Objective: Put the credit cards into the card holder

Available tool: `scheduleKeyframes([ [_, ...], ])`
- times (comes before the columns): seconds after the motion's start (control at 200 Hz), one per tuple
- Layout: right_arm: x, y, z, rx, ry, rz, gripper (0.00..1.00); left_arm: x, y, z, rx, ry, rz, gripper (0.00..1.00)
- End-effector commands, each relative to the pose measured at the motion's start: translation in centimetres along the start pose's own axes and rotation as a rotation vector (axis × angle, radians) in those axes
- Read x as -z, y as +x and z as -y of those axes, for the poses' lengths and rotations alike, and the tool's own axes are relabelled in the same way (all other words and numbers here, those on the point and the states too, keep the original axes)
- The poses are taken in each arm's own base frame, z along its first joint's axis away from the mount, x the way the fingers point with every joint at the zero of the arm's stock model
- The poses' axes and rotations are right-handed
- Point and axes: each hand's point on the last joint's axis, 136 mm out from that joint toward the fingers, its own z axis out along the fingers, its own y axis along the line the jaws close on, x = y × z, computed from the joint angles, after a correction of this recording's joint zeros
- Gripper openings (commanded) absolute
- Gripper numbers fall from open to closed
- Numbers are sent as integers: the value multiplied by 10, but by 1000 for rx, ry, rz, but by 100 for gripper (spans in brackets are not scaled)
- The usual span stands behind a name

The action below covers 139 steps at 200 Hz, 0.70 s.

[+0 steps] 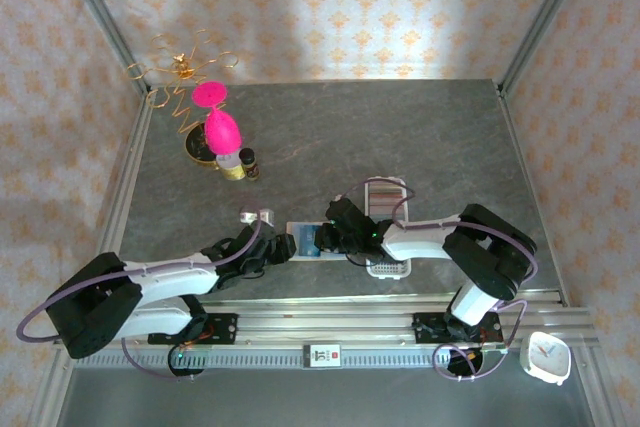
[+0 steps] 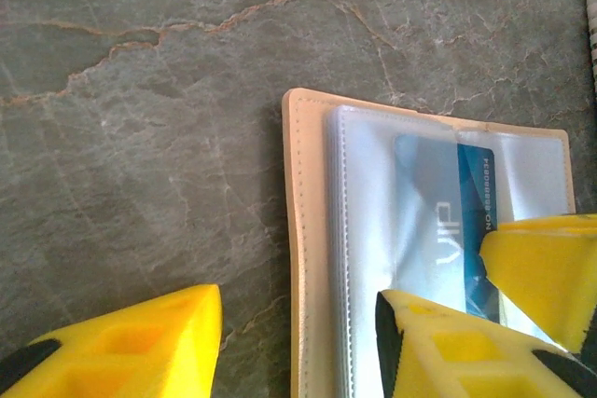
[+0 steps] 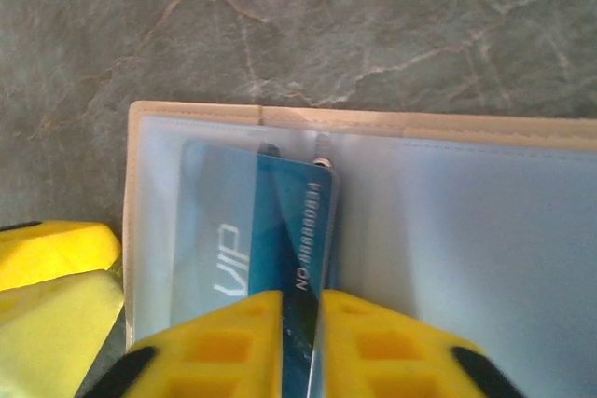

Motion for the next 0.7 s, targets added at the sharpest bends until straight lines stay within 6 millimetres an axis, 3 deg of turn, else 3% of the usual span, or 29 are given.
scheduleKeyframes([
  [0.0, -3, -1, 5, 13, 44, 3, 11, -5, 19, -11, 8, -32, -72, 46],
  [0.691, -14, 6, -24, 11, -35, -11, 7, -13, 29, 0, 32, 35, -123, 41],
])
